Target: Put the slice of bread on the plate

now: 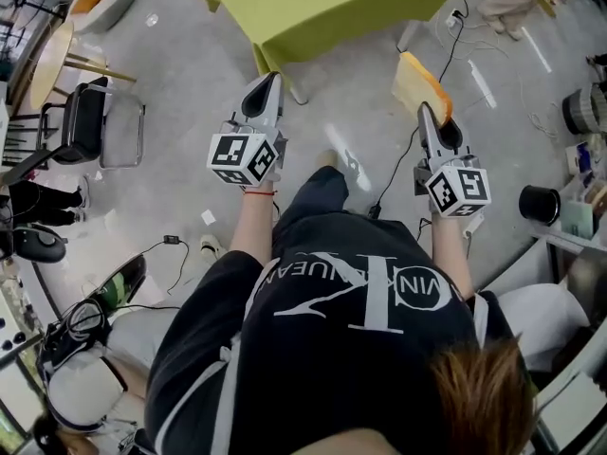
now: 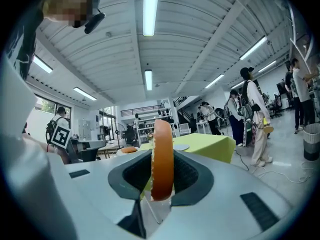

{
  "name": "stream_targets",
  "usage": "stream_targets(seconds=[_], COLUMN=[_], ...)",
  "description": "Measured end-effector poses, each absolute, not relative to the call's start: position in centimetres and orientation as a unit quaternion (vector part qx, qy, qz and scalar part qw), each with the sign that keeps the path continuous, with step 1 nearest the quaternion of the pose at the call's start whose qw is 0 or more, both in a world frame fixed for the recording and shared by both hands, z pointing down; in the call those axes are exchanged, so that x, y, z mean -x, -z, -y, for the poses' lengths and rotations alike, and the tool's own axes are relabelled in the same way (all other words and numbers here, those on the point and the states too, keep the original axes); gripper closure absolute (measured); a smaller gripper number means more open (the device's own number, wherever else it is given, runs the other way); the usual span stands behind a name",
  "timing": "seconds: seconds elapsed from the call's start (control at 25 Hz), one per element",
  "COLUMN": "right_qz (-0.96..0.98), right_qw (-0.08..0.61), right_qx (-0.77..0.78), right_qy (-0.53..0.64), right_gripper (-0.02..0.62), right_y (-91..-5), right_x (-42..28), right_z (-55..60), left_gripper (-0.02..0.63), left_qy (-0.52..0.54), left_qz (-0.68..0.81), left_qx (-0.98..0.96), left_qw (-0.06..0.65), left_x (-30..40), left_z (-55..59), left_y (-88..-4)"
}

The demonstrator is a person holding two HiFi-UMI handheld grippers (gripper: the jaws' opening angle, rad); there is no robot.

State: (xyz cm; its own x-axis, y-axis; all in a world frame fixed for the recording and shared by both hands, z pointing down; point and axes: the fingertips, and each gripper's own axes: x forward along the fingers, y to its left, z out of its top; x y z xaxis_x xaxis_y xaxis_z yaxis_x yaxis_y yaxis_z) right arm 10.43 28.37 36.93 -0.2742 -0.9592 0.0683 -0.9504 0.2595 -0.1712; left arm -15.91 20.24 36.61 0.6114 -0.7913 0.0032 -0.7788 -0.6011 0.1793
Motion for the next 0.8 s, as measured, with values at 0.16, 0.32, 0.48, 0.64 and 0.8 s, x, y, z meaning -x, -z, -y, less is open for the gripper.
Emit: stream_targets(seconds=[0.16, 0.32, 0.48, 0.64, 0.8], right_qz=[-0.788, -0.778, -0.767, -0.76, -0.751], right_qw=[0.027, 0.029, 0.026, 0.025, 0.029], right_qx=[0.608, 0.62, 0.631, 0.639, 0.649], right_qy=[0.093, 0.102, 0.114, 0.116, 0.114], right_gripper=[0.499, 0.499, 0.499, 0.499, 0.499], right_y=[-37.1, -37.5, -38.0, -38.6, -38.6], right_x=[-11.1, -11.8, -12.2, -12.5, -12.6], right_z=[-24.6, -21.5, -19.1, -16.2, -13.7], left_gripper=[0.598, 0.598, 0.598, 0.598, 0.598], left_qy=[0.032, 0.022, 0.011, 0.012, 0.014], left_qz=[0.425, 0.41, 0.388, 0.369, 0.351], left_qx=[-0.901, -0.907, -0.917, -0.924, -0.931], left_qw=[0.083, 0.09, 0.094, 0.095, 0.095], left_x=[14.8, 13.7, 12.3, 10.9, 10.3], left_z=[-16.4, -12.8, -9.7, -6.1, -3.3], left_y=[-36.9, -37.4, -37.8, -38.4, -38.6])
